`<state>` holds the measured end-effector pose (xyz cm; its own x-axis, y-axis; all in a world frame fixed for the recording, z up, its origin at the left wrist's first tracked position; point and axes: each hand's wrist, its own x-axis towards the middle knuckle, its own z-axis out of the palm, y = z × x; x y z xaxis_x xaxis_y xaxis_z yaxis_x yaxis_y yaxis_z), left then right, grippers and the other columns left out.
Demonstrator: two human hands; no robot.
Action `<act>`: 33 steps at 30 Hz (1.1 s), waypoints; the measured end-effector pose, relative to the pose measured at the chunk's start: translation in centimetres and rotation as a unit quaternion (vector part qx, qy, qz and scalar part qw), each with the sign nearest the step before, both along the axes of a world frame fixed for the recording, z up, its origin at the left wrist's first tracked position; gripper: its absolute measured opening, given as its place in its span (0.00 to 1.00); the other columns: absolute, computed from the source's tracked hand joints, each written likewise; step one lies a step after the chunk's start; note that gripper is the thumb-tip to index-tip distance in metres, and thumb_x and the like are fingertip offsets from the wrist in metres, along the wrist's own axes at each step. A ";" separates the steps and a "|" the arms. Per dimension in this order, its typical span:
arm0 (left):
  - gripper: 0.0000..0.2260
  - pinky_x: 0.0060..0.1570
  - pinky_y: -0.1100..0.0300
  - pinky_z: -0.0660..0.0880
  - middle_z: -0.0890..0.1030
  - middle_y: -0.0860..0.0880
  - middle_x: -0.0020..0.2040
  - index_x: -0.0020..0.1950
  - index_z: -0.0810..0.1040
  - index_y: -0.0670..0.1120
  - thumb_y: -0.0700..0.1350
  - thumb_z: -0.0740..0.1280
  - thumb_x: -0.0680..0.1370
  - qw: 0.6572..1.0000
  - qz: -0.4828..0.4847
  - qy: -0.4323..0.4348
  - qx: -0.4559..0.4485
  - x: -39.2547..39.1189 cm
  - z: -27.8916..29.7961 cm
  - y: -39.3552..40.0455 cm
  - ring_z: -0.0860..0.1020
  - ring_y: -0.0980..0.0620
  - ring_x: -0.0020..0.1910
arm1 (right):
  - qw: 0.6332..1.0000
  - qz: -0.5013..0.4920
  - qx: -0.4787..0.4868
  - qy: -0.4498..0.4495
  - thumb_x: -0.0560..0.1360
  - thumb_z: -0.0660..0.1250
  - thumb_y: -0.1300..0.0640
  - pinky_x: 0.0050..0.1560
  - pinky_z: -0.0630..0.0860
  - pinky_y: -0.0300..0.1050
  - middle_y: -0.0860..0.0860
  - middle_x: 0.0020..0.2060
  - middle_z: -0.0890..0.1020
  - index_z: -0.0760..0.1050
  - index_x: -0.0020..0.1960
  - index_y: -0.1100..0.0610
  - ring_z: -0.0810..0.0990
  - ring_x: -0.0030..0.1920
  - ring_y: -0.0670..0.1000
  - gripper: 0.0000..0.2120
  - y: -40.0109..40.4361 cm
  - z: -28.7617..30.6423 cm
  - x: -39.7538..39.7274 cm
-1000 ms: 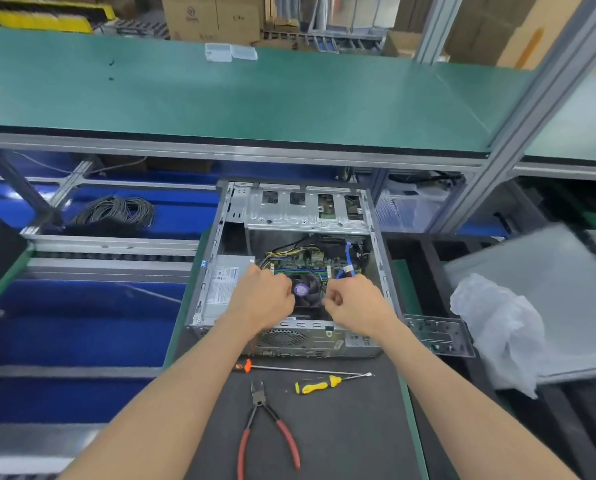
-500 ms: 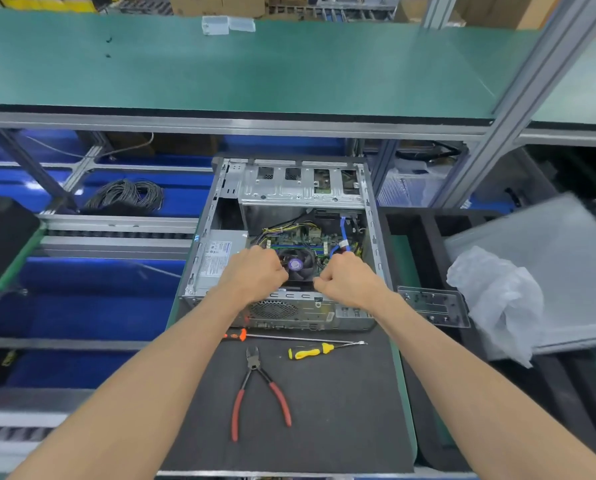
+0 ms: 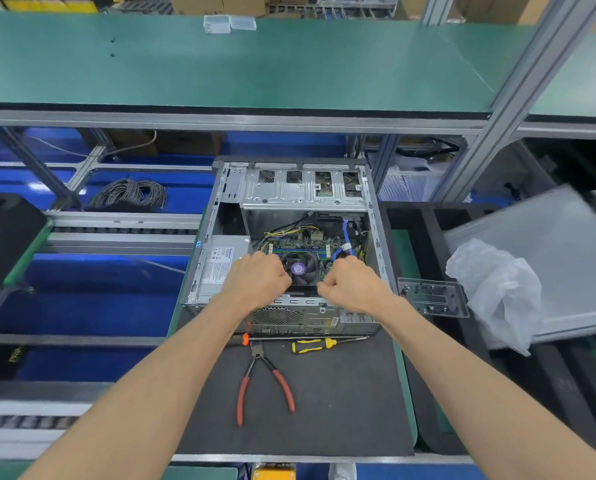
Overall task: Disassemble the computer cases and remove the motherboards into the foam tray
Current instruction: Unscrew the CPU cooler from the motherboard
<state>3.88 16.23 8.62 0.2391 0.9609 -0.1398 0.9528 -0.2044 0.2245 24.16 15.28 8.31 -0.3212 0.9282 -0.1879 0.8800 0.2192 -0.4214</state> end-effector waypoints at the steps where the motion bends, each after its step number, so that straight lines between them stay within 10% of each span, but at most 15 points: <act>1: 0.18 0.38 0.53 0.74 0.71 0.49 0.25 0.25 0.68 0.45 0.48 0.63 0.75 1.000 -0.001 0.002 0.000 0.0 -0.1 -0.2 0.74 0.47 0.30 | 1.000 0.000 0.002 -0.001 0.73 0.64 0.53 0.26 0.62 0.39 0.47 0.17 0.58 0.59 0.22 0.55 0.59 0.23 0.50 0.24 -0.2 0.0 0.0; 12: 0.22 0.34 0.54 0.67 0.69 0.50 0.28 0.26 0.68 0.48 0.55 0.61 0.78 0.997 -0.052 0.039 0.030 0.0 -0.7 0.0 0.72 0.47 0.31 | 0.991 0.031 0.109 -0.065 0.80 0.61 0.47 0.30 0.62 0.43 0.47 0.24 0.67 0.64 0.30 0.54 0.67 0.27 0.51 0.21 -1.9 0.8 -0.5; 18: 0.20 0.34 0.53 0.65 0.69 0.49 0.31 0.29 0.68 0.47 0.54 0.57 0.80 0.996 -0.071 0.033 0.040 0.1 -0.7 -0.1 0.72 0.44 0.35 | 0.876 0.274 0.396 -0.030 0.75 0.66 0.63 0.34 0.66 0.48 0.53 0.37 0.75 0.75 0.44 0.59 0.70 0.37 0.54 0.02 -5.9 0.8 -2.0; 25: 0.21 0.35 0.54 0.69 0.70 0.50 0.29 0.29 0.67 0.48 0.55 0.56 0.80 0.996 -0.079 0.031 0.038 -0.1 -0.6 -0.1 0.73 0.47 0.33 | 0.885 0.381 0.104 -0.247 0.73 0.67 0.62 0.37 0.74 0.50 0.56 0.50 0.79 0.73 0.57 0.60 0.79 0.50 0.57 0.13 -9.2 -3.4 -4.5; 33: 0.21 0.33 0.56 0.67 0.71 0.51 0.29 0.29 0.67 0.48 0.54 0.56 0.80 0.995 -0.082 0.042 0.039 -0.1 -0.8 -0.1 0.71 0.51 0.30 | 0.890 0.352 0.048 -0.287 0.73 0.71 0.64 0.44 0.78 0.54 0.61 0.55 0.79 0.74 0.61 0.64 0.80 0.53 0.61 0.17 -8.7 -5.4 -5.8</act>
<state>3.74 16.15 7.81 0.3841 0.9186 -0.0929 0.9199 -0.3723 0.1231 18.33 6.53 2.87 -0.7063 0.5559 -0.4383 0.5749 0.8117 0.1031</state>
